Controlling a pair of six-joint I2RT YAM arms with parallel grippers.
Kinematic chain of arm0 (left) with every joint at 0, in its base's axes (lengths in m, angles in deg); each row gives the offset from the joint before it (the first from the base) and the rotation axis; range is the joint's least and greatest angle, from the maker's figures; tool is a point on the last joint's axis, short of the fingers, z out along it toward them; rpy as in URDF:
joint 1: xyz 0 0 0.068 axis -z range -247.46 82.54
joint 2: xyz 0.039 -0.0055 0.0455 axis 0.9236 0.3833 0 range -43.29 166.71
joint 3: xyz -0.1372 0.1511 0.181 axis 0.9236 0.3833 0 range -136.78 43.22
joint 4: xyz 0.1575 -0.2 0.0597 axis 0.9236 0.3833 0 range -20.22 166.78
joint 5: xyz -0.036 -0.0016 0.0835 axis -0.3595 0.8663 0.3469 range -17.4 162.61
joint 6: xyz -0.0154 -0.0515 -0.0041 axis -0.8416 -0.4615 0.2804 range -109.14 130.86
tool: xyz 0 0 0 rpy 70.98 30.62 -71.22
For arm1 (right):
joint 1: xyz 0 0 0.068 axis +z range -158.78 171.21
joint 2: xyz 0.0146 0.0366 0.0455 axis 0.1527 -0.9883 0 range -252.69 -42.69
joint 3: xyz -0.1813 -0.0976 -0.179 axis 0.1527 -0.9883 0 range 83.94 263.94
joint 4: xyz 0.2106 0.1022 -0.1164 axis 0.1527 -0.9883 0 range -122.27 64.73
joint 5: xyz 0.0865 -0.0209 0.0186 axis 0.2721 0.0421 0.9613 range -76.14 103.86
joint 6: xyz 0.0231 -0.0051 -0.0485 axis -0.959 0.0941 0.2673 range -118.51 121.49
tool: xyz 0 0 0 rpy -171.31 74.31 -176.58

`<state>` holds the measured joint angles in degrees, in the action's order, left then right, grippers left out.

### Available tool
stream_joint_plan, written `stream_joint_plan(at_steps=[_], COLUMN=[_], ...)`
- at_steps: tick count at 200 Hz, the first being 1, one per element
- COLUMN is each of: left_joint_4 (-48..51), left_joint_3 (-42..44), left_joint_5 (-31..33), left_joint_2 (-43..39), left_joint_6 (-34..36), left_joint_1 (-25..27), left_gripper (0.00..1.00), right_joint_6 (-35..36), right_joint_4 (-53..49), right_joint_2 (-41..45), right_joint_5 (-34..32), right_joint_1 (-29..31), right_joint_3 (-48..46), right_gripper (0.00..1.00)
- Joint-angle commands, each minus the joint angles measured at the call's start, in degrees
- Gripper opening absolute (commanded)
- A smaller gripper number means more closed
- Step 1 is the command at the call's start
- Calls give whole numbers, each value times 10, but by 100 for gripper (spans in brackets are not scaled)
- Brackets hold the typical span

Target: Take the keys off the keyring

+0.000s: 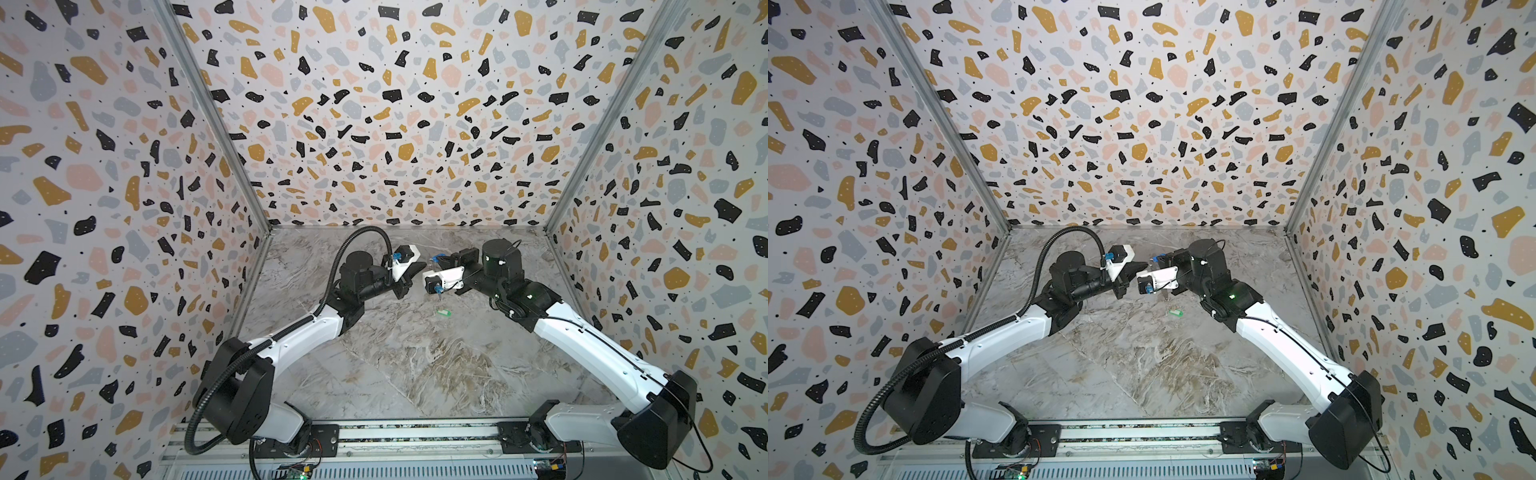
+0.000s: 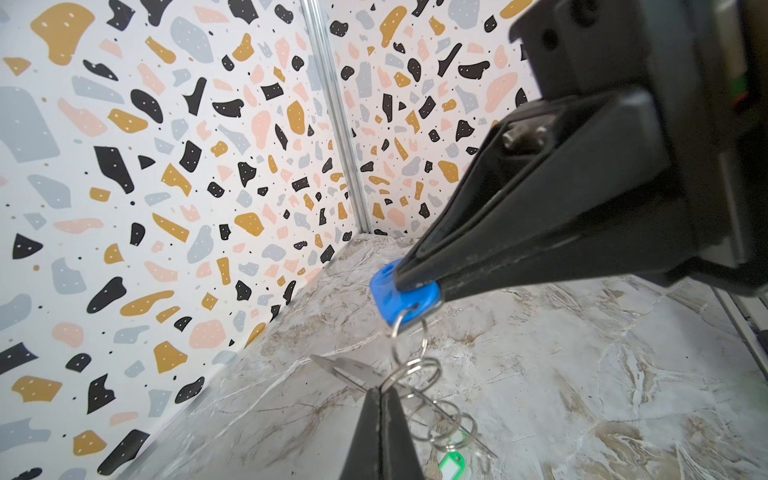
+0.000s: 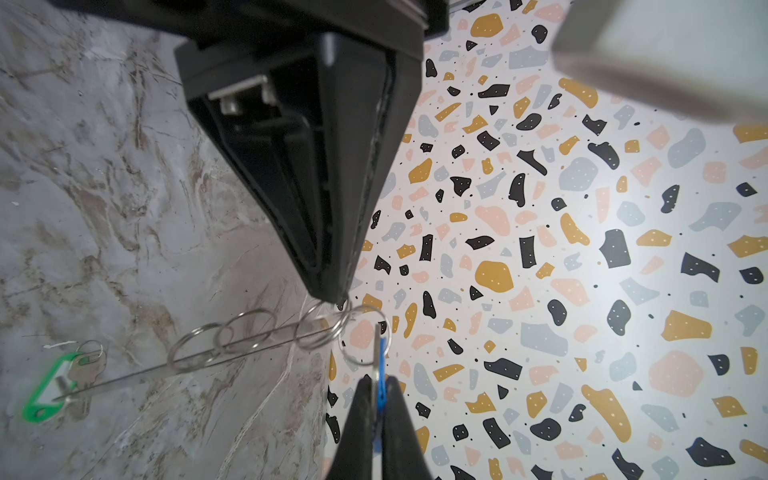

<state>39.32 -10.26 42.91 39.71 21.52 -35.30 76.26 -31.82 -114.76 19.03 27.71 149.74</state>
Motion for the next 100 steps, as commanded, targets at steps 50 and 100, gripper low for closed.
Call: stream_joint_plan(at_steps=[50, 100], left_joint_4=[-8, -30], left_joint_3=[-12, -4], left_joint_5=[-23, -3], left_joint_2=[0, -2], left_joint_6=[-44, -91], left_joint_1=[-8, -9], left_gripper=[0, 0], right_joint_6=[-12, -49], right_joint_4=[57, 67], right_joint_2=[18, 1], right_joint_5=[-5, -1], right_joint_1=[-13, -23], right_joint_3=[-6, -12], right_gripper=[0, 0])
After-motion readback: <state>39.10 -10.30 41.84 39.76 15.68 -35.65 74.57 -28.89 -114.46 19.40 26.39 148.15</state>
